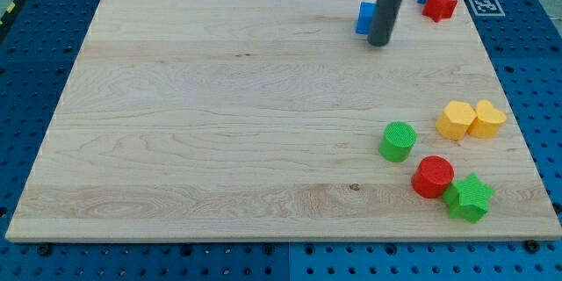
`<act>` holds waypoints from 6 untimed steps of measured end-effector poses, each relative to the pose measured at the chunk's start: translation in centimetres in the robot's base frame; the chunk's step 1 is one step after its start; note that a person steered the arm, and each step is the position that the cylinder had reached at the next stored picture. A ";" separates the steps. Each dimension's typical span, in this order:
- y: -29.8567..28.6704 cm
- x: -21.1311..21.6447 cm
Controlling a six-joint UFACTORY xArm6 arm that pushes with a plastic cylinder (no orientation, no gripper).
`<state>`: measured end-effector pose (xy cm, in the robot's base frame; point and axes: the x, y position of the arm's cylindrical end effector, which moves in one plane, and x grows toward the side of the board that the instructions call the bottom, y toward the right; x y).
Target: Move the blue cube towards the blue triangle
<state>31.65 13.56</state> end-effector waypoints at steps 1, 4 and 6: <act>0.1 -6.3; -6.2 -4.2; -8.3 -12.3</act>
<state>19.35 5.31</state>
